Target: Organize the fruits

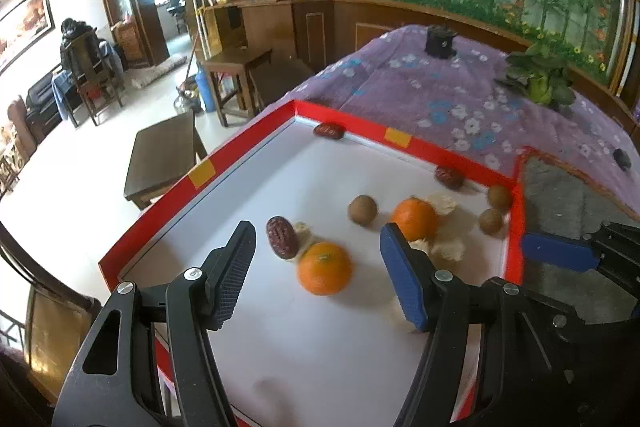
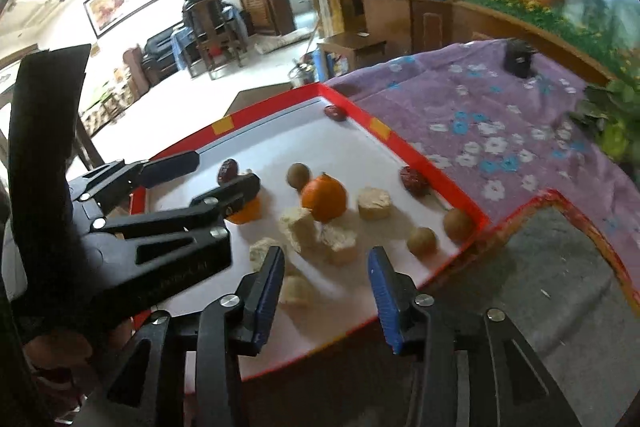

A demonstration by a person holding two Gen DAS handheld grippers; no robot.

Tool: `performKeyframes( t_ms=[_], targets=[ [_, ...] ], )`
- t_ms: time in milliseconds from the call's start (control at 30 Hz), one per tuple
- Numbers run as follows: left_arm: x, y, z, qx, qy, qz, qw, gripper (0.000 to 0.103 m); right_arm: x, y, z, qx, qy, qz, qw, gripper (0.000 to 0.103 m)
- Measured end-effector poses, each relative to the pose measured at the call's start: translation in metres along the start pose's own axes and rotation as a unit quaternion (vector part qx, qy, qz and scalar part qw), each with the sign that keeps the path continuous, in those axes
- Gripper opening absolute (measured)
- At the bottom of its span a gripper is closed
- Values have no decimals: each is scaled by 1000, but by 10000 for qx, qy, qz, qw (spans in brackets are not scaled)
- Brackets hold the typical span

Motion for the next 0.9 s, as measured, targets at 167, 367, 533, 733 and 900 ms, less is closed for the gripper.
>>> performKeyframes(
  t_ms=[167, 367, 533, 733, 900],
  targets=[
    [-11, 17, 0, -164, 11, -62, 9998, 65, -11, 20, -9, -227, -172, -434, 9987, 49],
    [-25, 31, 0, -202, -147, -52, 9997, 65, -17, 40, -22, -369, -348, -514, 9974, 51],
    [-32, 43, -1, -288, -134, -71, 9995, 65, -19, 51, -32, -390, -365, -566, 9970, 51],
    [-41, 50, -2, -368, -244, -43, 9990, 65, -22, 56, -37, -393, -402, -576, 9968, 51],
    [-43, 53, -3, -424, -261, -1, 9988, 65, -24, 59, -38, -407, -377, -588, 9967, 51]
  ],
)
Point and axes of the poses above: each gripper's, at about its wrist camera, not at the fingertips, and y roughly against the way its jaws point, x to its left, z to its top, the point moved 2 cm from there along -y, roughly the way its jaws point, and after that the axes turned 7 degrees about z, right-handed, at the moved point
